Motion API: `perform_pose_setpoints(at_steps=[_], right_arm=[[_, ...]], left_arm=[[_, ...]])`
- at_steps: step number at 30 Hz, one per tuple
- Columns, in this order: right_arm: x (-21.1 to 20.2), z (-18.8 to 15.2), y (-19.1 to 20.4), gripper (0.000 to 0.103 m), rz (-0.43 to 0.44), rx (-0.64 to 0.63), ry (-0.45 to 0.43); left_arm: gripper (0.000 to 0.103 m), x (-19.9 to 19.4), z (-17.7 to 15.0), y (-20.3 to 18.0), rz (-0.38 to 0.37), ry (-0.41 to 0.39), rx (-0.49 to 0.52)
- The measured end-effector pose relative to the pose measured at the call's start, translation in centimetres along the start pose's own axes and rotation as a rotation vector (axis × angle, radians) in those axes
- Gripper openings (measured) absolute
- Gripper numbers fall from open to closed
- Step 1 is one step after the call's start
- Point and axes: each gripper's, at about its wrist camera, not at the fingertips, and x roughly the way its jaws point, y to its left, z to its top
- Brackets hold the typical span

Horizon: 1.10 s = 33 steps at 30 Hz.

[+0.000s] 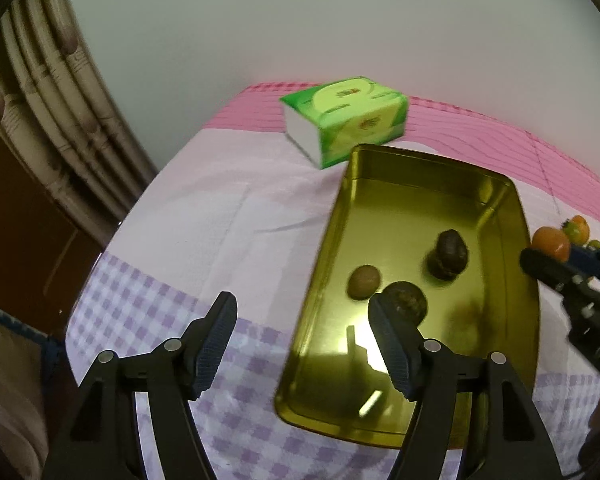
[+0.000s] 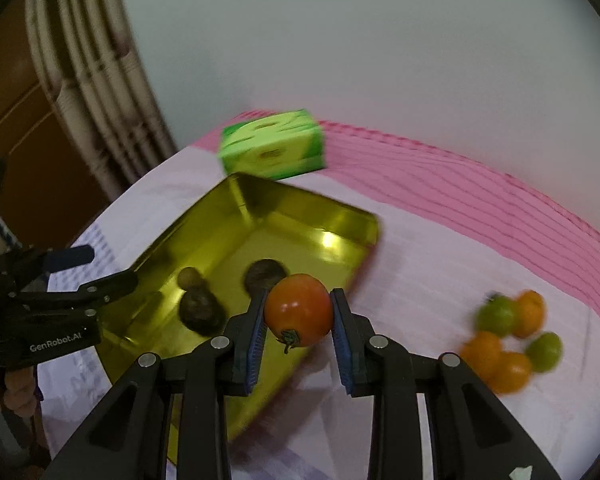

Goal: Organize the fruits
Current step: 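Carry the red tomato into the tin and release it with the right gripper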

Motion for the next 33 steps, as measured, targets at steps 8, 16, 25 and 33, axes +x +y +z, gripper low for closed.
perform_pose_setpoints(at_steps=[8, 16, 25, 33], right_arm=[[3.0, 0.4, 2.5, 0.028, -0.017, -0.077, 0.072], [4.7, 0.2, 3.0, 0.028, -0.025, -0.083, 0.098], [5.0, 0.1, 3.1, 0.029, -0.030, -0.078, 0.101], [4.8, 0.2, 2.9, 0.034, -0.028, -0.073, 0.094]], left_arm=[[0.069, 0.7, 0.3, 1.2, -0.003, 0.020, -0.023], [0.069, 1.0, 0.3, 1.5, -0.009, 0.035, -0.034], [0.069, 0.9, 0.1, 0.9, -0.034, 0.033, -0.016], [0.069, 0.9, 0.1, 0.4, -0.049, 0.032, 0.005]])
